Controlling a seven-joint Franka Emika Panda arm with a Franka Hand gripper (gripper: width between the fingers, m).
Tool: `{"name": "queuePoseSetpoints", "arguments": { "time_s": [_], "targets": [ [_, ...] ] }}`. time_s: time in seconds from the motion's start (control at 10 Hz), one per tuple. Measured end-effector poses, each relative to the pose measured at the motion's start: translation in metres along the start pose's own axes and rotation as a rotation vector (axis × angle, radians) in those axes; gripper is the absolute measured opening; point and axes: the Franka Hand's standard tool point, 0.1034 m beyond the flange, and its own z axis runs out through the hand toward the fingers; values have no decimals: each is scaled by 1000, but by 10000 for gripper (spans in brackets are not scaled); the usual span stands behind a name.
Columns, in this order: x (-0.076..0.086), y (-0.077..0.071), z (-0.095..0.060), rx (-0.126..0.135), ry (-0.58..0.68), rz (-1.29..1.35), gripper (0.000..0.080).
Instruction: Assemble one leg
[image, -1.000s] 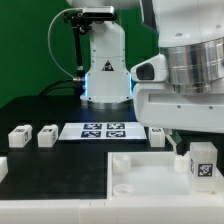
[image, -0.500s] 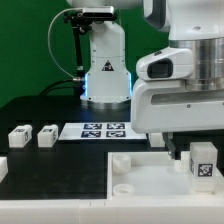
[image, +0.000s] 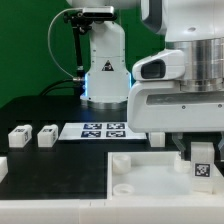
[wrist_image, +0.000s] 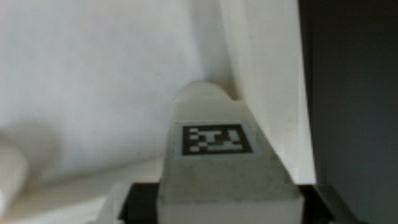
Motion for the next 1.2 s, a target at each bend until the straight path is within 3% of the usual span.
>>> {"name": "queuePoseSetpoints", "arguments": {
  "time_s": [0.5, 0.7, 0.9, 1.0, 1.1, 1.2],
  "targets": [
    [-2, 1, 1, 71, -86, 1050, 294],
    [-3, -5, 1, 71, -106, 1300, 294],
    [-5, -5, 2, 72, -101, 1189, 294],
    [-8, -5, 5, 70, -101, 1084, 484],
    [-7, -3, 4, 69, -96, 923, 612],
    [-7, -1, 2, 59, -93, 710, 612]
  ]
}}
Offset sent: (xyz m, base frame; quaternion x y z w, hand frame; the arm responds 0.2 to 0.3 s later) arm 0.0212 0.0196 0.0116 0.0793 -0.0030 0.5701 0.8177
